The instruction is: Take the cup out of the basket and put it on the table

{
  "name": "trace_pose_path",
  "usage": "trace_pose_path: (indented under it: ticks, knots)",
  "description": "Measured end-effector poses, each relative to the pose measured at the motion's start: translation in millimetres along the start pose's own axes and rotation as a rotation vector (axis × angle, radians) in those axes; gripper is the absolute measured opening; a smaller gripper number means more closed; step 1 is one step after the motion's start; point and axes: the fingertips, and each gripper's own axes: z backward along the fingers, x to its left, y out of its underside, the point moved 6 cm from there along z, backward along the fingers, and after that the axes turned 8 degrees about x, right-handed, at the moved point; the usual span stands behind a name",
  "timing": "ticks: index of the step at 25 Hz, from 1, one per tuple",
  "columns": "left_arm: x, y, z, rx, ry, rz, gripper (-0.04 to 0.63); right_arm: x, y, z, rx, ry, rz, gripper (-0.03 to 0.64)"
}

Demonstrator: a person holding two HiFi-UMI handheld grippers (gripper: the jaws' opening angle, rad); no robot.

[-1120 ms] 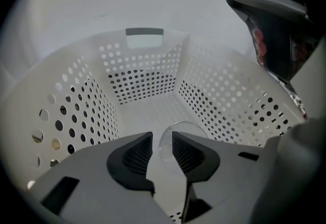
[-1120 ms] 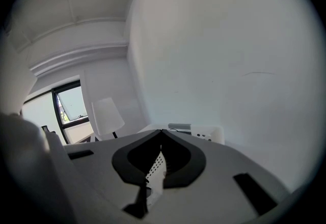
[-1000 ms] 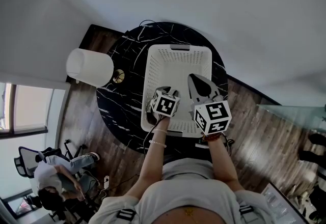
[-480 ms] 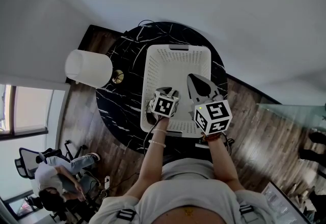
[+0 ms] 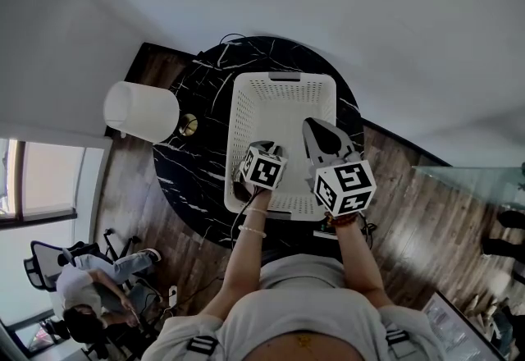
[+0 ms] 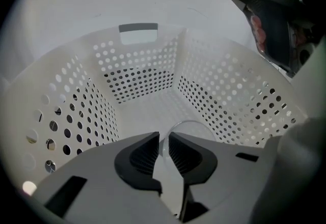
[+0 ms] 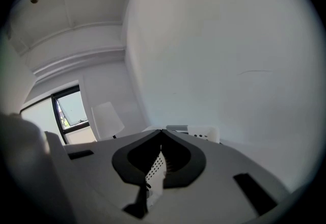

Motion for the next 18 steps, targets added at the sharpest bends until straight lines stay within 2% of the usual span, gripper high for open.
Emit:
trace_pose_path:
  ticks: [7, 18]
  knots:
    - [-2.6, -3.2, 1.4, -0.019, -0.004, -0.027, 0.051, -2.1, -0.6, 3.2, -0.007, 0.004, -0.008, 0.009]
    - [1.0, -7.0, 12.9, -0.092, 0.010, 0.007, 0.048, -2.2, -0.7, 4.2, -0.007, 0.005, -0.008, 0.008]
